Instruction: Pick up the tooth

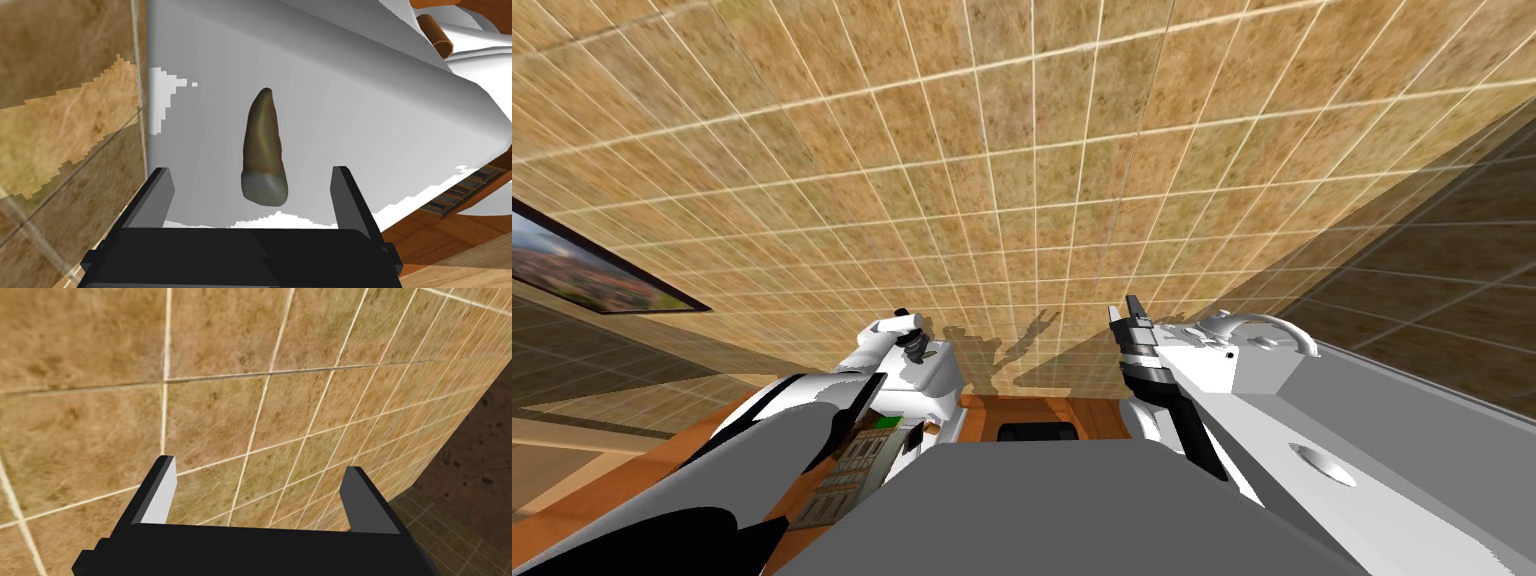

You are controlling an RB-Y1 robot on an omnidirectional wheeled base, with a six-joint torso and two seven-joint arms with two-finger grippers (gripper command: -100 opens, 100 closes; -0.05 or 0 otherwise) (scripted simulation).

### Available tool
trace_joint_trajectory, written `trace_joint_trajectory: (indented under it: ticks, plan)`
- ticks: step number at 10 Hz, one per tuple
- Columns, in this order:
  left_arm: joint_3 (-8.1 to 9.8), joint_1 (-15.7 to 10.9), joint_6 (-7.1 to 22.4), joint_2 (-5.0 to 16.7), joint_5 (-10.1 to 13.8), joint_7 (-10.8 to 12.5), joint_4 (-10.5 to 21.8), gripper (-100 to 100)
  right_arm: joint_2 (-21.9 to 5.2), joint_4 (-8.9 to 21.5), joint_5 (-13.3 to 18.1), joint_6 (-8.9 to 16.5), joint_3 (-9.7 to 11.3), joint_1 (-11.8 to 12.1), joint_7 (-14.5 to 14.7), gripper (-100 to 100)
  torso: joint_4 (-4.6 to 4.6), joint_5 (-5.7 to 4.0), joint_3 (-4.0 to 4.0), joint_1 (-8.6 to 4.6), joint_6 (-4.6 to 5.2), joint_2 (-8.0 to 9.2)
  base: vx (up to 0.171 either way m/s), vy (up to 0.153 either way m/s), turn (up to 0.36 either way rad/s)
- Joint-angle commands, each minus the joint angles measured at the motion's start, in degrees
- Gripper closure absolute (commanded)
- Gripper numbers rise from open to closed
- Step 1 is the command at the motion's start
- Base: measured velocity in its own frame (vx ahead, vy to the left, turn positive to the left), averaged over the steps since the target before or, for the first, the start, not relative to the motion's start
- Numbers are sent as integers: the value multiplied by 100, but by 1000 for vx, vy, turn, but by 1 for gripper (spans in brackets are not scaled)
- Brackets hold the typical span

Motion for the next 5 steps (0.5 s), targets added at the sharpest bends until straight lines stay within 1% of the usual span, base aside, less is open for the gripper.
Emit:
trace_joint_trajectory:
  ticks: [1,2,3,4,5]
  plan:
    - [-112,126,-27,90,275,41,-136,-100,0,0,0,0,0,0,0,0,0,0,0,0,0,0,30,-28,-1]
    - [-351,279,-126,264,453,66,-218,-100,0,0,0,0,0,0,0,0,0,0,1,2,1,2,38,-23,-14]
    - [-351,279,-126,264,618,66,-218,-100,0,0,0,0,0,0,0,0,1,1,1,4,0,1,38,-23,-2]
    - [-590,433,-224,438,796,91,-300,-100,0,0,0,0,0,0,0,0,0,1,0,4,1,1,36,-29,-15]
    - [-590,433,-224,438,960,91,-300,-100,0,0,0,0,0,0,0,0,0,1,1,3,0,1,31,-30,-1]
